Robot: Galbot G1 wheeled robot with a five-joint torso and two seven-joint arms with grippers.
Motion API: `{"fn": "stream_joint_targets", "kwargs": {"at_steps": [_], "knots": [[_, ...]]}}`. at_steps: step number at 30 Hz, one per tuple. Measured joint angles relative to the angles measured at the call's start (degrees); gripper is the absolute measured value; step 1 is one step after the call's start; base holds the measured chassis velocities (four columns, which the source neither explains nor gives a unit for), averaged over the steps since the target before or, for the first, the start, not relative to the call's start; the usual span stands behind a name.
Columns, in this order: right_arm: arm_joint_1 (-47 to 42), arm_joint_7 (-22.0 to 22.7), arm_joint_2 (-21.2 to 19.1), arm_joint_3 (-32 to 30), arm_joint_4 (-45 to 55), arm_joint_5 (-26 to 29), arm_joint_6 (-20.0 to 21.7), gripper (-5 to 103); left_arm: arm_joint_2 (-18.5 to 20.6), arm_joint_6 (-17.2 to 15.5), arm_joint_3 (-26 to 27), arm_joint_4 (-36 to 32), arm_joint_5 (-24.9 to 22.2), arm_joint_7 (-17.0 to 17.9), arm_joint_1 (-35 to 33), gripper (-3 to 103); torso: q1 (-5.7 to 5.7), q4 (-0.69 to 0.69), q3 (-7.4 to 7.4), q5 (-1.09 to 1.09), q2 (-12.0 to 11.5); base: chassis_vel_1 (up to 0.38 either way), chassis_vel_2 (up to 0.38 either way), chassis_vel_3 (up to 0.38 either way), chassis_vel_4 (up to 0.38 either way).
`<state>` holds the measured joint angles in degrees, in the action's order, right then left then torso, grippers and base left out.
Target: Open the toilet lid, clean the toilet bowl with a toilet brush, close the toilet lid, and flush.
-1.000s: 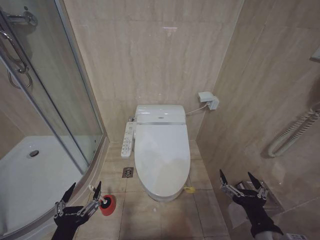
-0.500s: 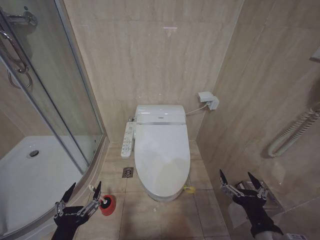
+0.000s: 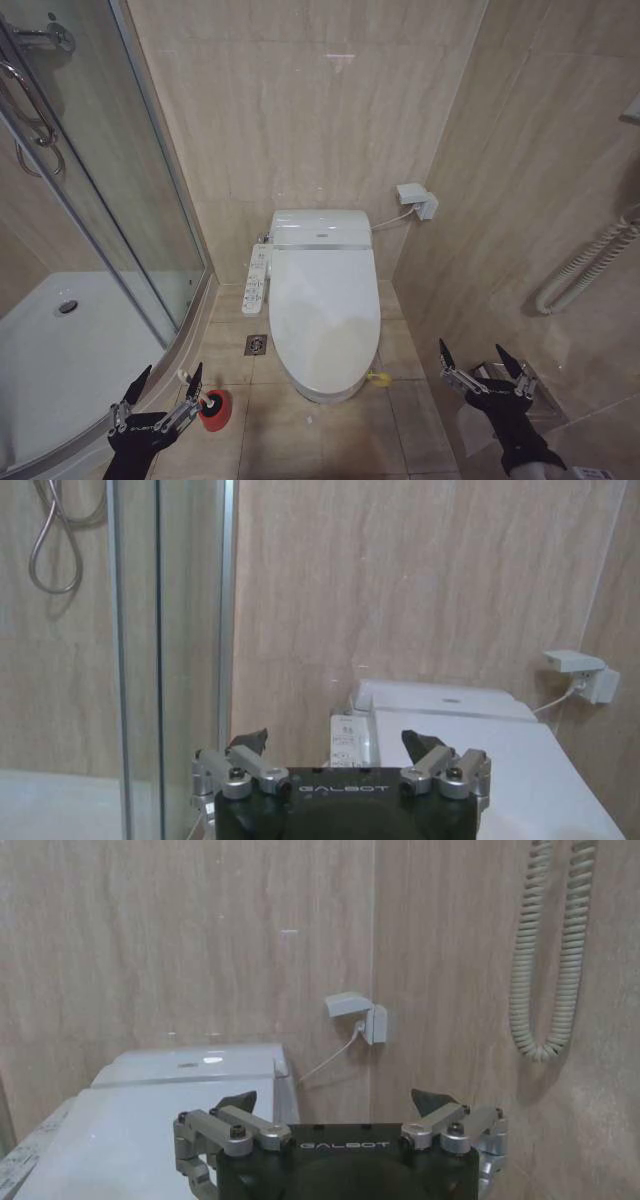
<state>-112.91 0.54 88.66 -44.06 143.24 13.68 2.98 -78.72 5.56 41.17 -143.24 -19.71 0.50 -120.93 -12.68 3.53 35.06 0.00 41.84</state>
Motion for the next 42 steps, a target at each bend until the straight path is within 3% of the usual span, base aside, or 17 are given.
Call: {"fn": "stream_joint_targets", "kwargs": {"at_steps": [42], "knots": [[0.0, 0.0, 0.0, 0.0, 0.0, 0.0, 0.0, 100, 0.0, 0.0, 0.0, 0.0, 0.0, 0.0, 0.0, 92, 0.00, 0.00, 0.00, 0.00, 0.0, 0.000, 0.000, 0.000, 0.000]]}}
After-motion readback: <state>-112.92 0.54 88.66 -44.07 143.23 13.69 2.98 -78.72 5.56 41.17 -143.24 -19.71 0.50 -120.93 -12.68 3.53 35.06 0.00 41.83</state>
